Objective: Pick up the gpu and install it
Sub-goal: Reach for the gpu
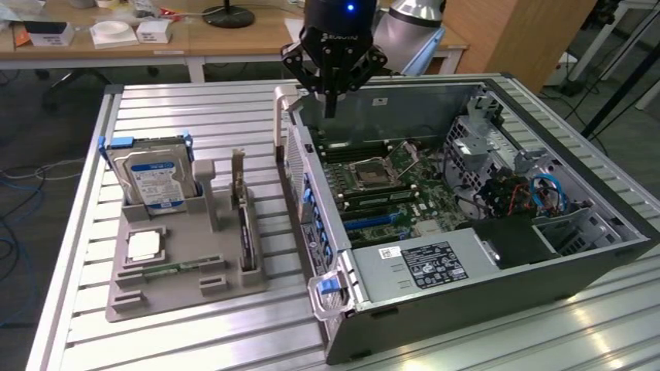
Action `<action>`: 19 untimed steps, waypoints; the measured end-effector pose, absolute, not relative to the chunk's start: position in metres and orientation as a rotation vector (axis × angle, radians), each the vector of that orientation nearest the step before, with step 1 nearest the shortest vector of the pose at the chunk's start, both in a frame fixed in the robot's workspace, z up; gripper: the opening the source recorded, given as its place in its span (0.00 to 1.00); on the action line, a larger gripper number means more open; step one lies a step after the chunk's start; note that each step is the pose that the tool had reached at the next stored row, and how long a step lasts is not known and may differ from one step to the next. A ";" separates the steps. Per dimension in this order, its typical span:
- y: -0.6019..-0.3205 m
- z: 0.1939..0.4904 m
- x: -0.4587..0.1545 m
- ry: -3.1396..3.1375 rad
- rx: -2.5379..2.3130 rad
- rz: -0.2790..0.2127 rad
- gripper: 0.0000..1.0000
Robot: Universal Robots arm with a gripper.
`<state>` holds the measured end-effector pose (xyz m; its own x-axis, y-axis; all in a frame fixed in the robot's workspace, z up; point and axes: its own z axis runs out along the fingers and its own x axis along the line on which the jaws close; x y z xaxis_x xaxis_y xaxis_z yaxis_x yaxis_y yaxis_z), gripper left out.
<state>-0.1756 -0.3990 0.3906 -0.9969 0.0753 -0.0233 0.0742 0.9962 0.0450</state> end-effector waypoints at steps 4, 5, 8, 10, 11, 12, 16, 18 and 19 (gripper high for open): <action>-0.399 0.390 -0.177 3.114 0.117 0.069 0.11; -0.399 0.390 -0.177 3.114 0.117 0.069 0.11; -0.399 0.390 -0.177 3.114 0.117 0.069 0.11; -0.399 0.390 -0.178 3.114 0.117 0.069 0.11; -0.399 0.390 -0.178 3.114 0.117 0.069 0.11; -0.399 0.390 -0.178 3.114 0.117 0.069 0.11; -0.399 0.390 -0.179 3.114 0.116 0.069 0.11; -0.399 0.390 -0.180 3.114 0.117 0.069 0.11; -0.399 0.390 -0.180 3.114 0.117 0.069 0.11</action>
